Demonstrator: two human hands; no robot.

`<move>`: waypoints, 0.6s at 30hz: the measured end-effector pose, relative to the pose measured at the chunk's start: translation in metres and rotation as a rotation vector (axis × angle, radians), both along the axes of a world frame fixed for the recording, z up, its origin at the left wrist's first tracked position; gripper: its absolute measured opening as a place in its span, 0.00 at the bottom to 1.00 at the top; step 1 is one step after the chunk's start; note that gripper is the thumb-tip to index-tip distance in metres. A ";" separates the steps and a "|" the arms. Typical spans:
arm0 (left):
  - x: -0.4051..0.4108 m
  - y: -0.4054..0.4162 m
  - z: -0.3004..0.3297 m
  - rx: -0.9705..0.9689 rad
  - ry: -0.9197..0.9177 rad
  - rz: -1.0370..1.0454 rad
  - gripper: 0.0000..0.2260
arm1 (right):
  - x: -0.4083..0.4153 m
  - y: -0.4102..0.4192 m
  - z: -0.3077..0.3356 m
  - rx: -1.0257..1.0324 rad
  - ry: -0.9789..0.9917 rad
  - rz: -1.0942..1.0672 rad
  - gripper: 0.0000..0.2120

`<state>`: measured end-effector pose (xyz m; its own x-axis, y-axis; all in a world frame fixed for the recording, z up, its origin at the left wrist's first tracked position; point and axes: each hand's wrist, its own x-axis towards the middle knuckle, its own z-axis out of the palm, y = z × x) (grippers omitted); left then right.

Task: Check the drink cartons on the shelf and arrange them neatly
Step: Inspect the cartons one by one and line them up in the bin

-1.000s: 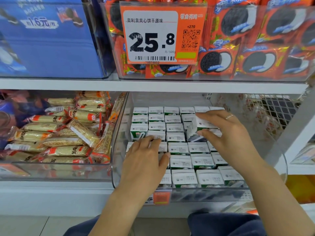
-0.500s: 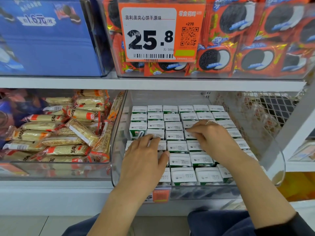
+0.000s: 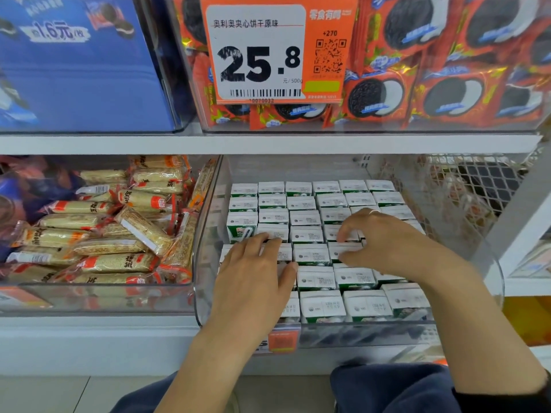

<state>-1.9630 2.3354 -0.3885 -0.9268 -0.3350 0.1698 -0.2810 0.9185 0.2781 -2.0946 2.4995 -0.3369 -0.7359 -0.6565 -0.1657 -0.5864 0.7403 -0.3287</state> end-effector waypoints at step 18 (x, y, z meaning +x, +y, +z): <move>0.000 -0.001 0.000 -0.012 0.043 0.001 0.23 | -0.006 0.014 -0.008 -0.520 -0.100 -0.025 0.13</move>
